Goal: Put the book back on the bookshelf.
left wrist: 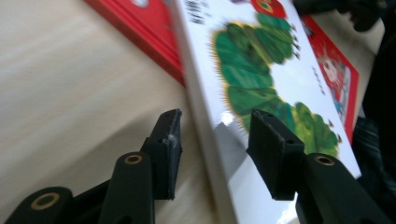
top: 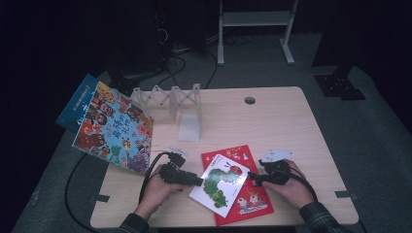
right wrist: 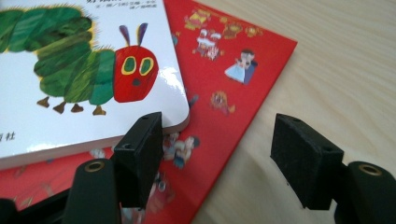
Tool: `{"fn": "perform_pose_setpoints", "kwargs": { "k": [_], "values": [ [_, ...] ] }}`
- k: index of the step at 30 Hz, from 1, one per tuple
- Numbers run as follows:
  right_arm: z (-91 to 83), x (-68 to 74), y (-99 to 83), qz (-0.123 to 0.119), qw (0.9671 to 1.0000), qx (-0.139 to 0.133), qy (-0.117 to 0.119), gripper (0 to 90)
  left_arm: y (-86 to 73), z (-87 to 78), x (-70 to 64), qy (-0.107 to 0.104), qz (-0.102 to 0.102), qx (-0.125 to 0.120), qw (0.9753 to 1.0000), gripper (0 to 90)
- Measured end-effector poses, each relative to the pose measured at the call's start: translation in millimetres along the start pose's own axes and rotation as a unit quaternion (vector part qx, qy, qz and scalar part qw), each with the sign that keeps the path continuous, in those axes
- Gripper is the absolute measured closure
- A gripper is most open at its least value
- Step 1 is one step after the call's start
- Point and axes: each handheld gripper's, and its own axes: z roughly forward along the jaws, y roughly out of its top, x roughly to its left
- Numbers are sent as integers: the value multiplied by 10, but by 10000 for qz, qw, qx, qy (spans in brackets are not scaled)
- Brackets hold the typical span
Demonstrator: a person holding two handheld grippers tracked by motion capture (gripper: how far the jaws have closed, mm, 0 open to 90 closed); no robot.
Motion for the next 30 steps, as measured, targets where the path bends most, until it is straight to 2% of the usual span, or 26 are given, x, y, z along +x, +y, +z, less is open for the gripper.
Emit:
{"fn": "perform_pose_setpoints", "kwargs": {
  "k": [2,3,5,9,14,16,19,21,24,28,30],
  "values": [
    [42,-6,29,16,10000,-32,-15,325,5,38,-41,-41,42,62,10000,526],
    [62,-7,44,24,10000,-41,-27,323,9,46,-59,25,64,69,10000,509],
    [86,-12,84,-36,9999,-12,-108,323,13,47,-69,30,63,82,9999,506],
    [141,-38,141,-83,9997,-25,-243,330,8,53,-68,-81,-7,111,9999,509],
    [212,-100,179,123,9994,-92,-310,340,8,85,-106,-193,13,180,9997,488],
    [227,-127,185,215,9994,-86,-265,336,5,114,-95,-226,-40,251,9994,457],
    [228,-128,193,207,9994,-72,-275,340,-3,133,-71,-267,-145,240,9992,389],
    [220,-122,192,185,9994,-52,-277,344,1,116,-72,-148,-74,223,9996,348],
    [206,-120,189,160,9995,-30,-282,349,10,97,-78,-14,-5,237,9997,239],
    [179,-116,179,130,9995,17,-284,356,14,57,-114,-18,195,203,9996,125],
    [158,-112,172,138,9995,32,-278,358,20,34,-126,-9,211,178,9996,100]
  ]
}}
